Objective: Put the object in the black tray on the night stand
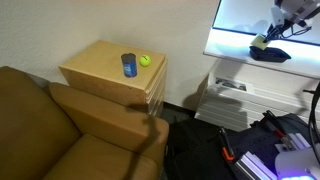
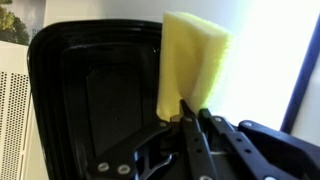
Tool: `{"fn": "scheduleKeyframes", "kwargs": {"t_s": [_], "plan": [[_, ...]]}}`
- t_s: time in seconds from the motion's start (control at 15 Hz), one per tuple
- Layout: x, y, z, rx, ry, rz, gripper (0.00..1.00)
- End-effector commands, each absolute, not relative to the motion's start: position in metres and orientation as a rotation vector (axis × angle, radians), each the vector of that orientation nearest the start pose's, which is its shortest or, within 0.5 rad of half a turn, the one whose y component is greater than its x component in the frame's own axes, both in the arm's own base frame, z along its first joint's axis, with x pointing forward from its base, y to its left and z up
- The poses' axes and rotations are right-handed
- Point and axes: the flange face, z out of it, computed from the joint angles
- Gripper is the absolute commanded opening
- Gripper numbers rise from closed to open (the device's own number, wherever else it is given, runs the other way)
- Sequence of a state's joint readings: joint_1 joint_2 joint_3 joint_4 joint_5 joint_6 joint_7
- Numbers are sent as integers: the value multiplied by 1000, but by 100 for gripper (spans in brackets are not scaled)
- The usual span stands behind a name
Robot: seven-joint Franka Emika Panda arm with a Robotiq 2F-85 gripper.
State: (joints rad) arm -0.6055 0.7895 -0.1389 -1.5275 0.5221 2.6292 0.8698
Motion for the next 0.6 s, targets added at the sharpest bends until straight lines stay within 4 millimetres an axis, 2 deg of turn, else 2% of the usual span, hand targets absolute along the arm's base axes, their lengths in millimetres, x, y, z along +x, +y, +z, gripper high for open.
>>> {"fn": "scheduleKeyframes", "kwargs": {"t_s": [0.0,0.33,0.53], "plan": [[554,-466,229,-1701,2177,-357,2],[567,-410,222,-1964,1895,-285,2],[562,-404,234,-2024,1915,-496,2]]}}
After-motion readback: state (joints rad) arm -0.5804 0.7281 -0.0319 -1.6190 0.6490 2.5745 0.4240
